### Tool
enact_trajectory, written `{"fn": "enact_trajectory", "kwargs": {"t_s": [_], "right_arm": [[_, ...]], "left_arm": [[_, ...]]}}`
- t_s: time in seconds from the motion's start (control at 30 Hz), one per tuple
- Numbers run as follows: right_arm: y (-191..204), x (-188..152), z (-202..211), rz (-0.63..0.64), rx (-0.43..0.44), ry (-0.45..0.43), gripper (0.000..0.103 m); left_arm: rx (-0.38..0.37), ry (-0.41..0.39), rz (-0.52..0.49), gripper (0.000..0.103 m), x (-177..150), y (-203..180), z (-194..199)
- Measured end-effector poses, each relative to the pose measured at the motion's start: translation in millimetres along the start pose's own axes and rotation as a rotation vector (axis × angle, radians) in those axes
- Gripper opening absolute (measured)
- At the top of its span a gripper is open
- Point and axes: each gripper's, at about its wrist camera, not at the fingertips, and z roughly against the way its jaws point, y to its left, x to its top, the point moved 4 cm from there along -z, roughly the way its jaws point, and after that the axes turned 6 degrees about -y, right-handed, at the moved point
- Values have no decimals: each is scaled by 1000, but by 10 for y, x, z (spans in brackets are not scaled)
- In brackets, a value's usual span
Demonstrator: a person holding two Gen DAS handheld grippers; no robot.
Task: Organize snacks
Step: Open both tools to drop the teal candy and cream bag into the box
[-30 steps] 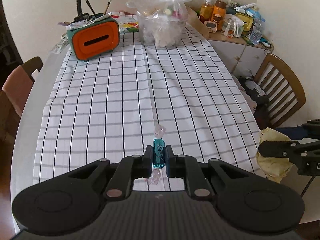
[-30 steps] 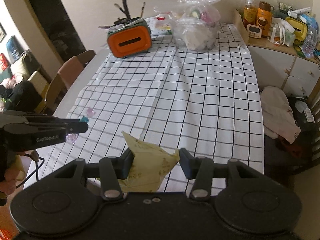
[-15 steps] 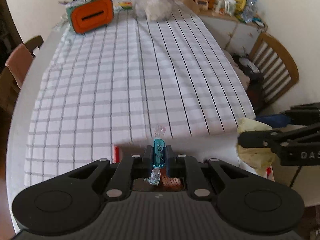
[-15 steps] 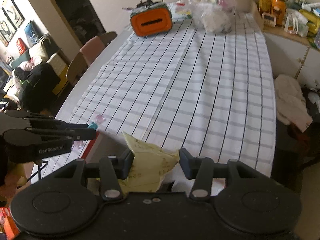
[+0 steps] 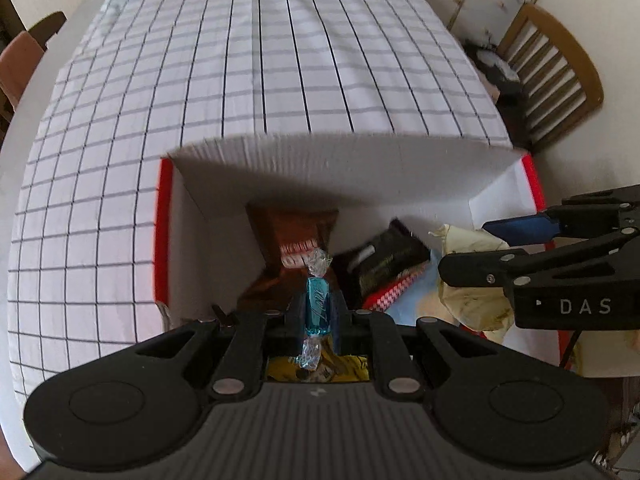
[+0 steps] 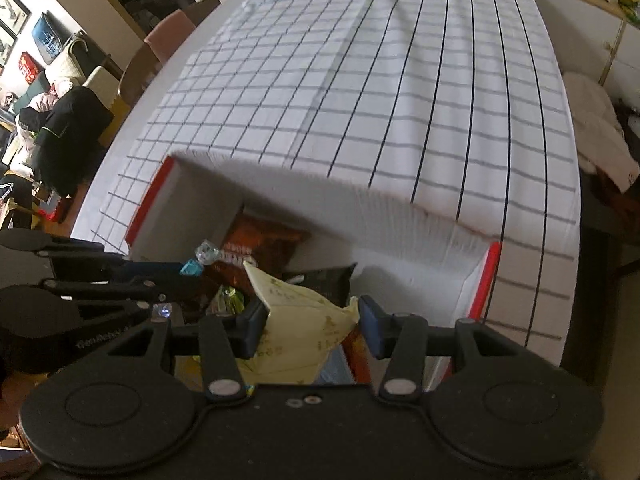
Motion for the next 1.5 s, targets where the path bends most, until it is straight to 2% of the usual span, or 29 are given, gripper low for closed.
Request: {"fn": "enact_trajectory", "kwargs": {"t_s": [0.57,0.77,1.07,1.17,1.27,1.33,1.43,1.5], "right_arm": [[-94,-141,-9,-47,-5,-3,50],[-112,-206,58,-57,0,-15,53],[-35,-236,237,-52,18,-64,62],[3,-251,307,-53,21,-84,63],[44,-272,373,-56,25,-113,68],[80,-291,422,-60,21,-138,68],[134,-331,502,-76,20,-168,69],[173,-358,558,-78,14,-193,77]], "left_arm": [[51,72,-33,12,-155,-165,-191],[59,61,-43,12,-202,-197,-153],[34,20,-13,16,-271,-176,38],[29,-9,-17,23,-280,-165,126],[14,-53,-23,39,-292,-141,237],[12,-88,-31,58,-295,-130,323],[14,-144,-46,63,-303,-112,453],[12,-173,-59,65,-314,-98,531]]}}
